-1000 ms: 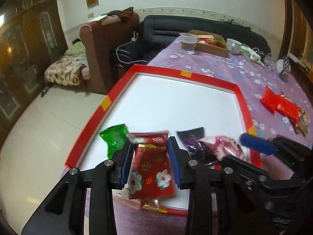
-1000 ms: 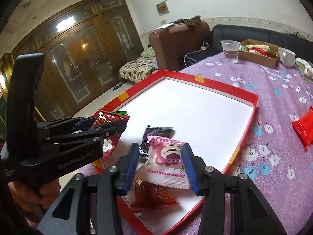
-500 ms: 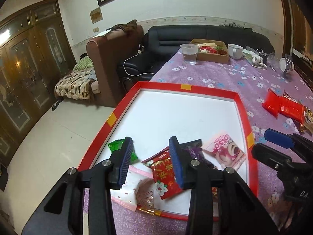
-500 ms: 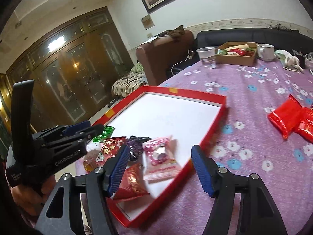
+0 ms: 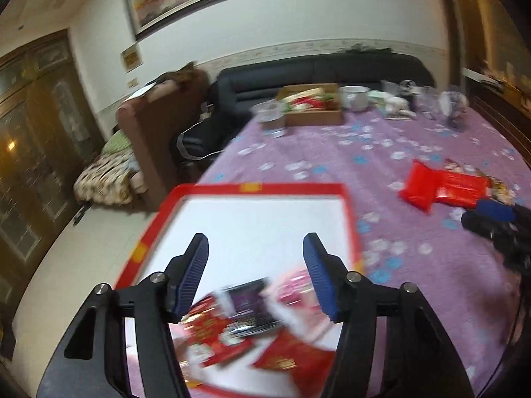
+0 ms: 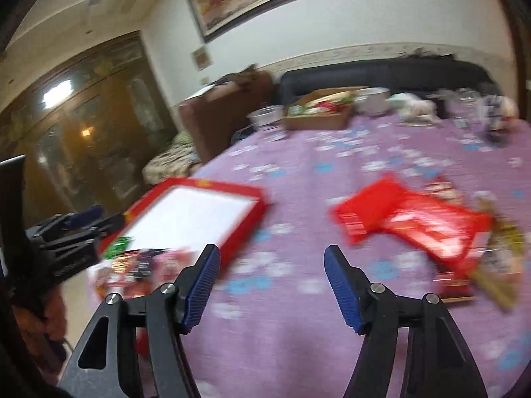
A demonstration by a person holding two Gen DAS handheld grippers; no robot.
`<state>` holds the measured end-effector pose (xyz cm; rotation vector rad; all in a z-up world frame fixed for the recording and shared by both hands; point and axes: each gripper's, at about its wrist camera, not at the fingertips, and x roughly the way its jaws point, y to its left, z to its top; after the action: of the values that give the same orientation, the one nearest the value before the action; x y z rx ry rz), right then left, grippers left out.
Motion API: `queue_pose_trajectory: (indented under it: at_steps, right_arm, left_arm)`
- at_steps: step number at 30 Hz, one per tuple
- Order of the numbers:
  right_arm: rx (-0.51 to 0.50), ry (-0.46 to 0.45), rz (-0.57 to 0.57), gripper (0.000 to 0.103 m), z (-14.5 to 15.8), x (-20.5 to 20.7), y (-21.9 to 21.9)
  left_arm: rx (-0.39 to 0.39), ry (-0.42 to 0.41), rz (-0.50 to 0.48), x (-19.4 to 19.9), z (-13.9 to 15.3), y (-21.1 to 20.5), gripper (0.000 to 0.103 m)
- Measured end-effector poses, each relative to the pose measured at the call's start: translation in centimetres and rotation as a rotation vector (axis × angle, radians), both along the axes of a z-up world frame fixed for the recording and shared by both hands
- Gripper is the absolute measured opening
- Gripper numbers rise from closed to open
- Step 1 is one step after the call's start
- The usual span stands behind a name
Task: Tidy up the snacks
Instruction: 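Grasp a red wafer bar with the left gripper while the right grasps the brown sesame bag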
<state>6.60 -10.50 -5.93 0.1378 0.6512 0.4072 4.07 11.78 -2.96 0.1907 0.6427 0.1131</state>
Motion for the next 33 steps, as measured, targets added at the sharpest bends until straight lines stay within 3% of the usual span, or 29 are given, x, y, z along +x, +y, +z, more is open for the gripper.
queue_pose_trajectory:
  at_steps: [5, 9, 13, 17, 22, 26, 29, 33]
  right_arm:
    - [-0.029, 0.056, -0.205, 0.067, -0.7, 0.3, -8.5]
    - [-0.058, 0.114, -0.293, 0.069, -1.7, 1.1, -13.1]
    - [-0.1, 0.153, -0.292, 0.069, -2.5, 2.4, -14.1]
    - [-0.156, 0.179, -0.275, 0.07, -2.8, 4.2, -13.8]
    - [-0.111, 0.221, -0.279, 0.072, -2.8, 6.4, -14.3]
    - [0.1, 0.271, -0.283, 0.072, -3.4, 7.2, -15.8]
    - [0.132, 0.309, -0.309, 0.071, -4.6, 7.7, -16.5]
    - [0.156, 0.29, -0.307, 0.055, -4.7, 7.5, -16.8]
  left_arm:
    - [-0.046, 0.058, -0.17, 2.3, -0.5, -5.6, 0.059]
    - [-0.057, 0.091, -0.231, 5.0, -1.2, -9.3, 0.059]
    - [-0.043, 0.13, -0.229, 8.4, -1.9, -11.6, 0.059]
    - [0.04, 0.185, -0.217, 11.3, -3.6, -13.3, 0.059]
    - [0.057, 0.223, -0.231, 14.0, -4.4, -14.5, 0.059]
    - [0.064, 0.261, -0.29, 15.1, -4.9, -16.0, 0.059]
    - [0.113, 0.289, -0.318, 16.0, -6.1, -17.4, 0.06]
    - [0.176, 0.253, -0.369, 16.6, -6.1, -19.1, 0.06]
